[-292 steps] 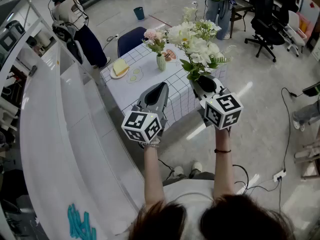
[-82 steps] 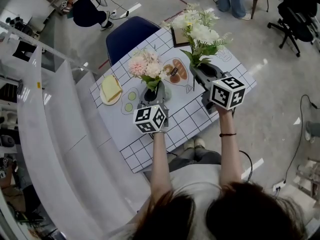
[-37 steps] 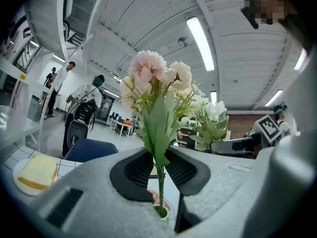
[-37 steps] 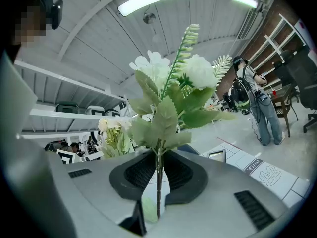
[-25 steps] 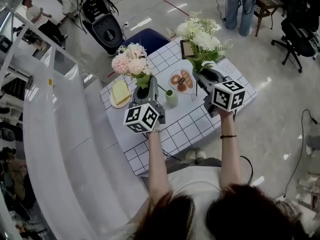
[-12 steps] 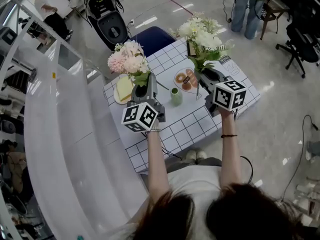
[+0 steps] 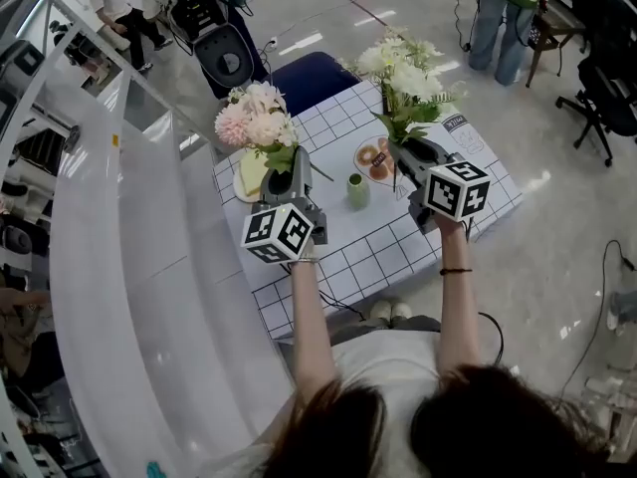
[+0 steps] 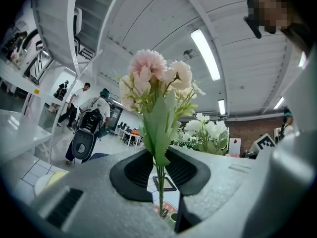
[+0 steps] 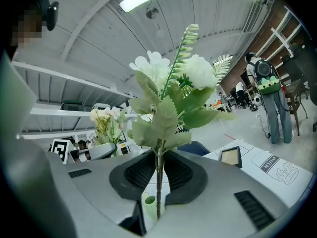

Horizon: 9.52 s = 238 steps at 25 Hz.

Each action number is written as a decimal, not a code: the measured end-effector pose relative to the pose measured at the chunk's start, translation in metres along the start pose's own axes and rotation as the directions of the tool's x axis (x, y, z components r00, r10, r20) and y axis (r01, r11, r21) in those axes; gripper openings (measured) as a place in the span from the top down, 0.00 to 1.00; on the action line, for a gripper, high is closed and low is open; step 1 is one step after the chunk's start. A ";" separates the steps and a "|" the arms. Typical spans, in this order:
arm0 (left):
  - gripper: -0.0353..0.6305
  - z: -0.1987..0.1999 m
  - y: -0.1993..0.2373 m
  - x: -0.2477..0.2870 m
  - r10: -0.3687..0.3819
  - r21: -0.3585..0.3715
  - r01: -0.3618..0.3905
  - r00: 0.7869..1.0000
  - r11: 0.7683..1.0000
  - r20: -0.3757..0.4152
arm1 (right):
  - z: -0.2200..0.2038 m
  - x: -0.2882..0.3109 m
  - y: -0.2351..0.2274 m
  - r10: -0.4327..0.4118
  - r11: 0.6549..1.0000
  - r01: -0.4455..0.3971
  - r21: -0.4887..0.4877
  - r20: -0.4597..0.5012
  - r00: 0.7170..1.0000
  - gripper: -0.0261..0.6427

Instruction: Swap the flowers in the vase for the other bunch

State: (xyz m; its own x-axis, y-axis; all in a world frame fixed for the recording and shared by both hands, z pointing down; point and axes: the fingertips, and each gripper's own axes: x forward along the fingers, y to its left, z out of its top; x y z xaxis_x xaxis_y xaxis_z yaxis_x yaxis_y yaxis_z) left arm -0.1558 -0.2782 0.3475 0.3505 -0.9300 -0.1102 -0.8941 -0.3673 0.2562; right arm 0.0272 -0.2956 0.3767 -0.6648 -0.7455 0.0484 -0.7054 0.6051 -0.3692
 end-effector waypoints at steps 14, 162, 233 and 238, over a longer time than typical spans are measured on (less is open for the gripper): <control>0.83 -0.006 0.021 -0.017 0.072 0.005 -0.072 0.997 0.997 -0.025 | -0.003 0.004 0.001 0.009 1.000 -0.009 0.001 -0.009 1.000 0.89; 0.83 -0.072 0.053 -0.049 0.150 -0.089 -0.167 0.974 0.982 -0.172 | -0.111 0.060 0.029 0.087 0.964 -0.135 -0.230 -0.208 0.974 0.89; 0.83 -0.090 0.041 -0.076 0.113 -0.150 -0.144 0.974 0.978 -0.197 | -0.132 0.029 0.028 0.028 0.984 -0.065 -0.167 -0.217 0.976 0.79; 0.83 -0.089 0.039 -0.080 0.115 -0.150 -0.145 0.975 0.978 -0.191 | -0.128 0.024 0.030 0.033 0.983 -0.069 -0.172 -0.203 0.979 0.80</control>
State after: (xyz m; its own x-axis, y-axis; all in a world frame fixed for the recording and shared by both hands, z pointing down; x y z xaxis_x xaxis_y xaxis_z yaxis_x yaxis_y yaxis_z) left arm -0.1936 -0.2192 0.4518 0.2921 -0.9506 0.1053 -0.8832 -0.2258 0.4110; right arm -0.0410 -0.2598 0.4854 -0.7237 -0.6529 0.2235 -0.6898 0.6938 -0.2068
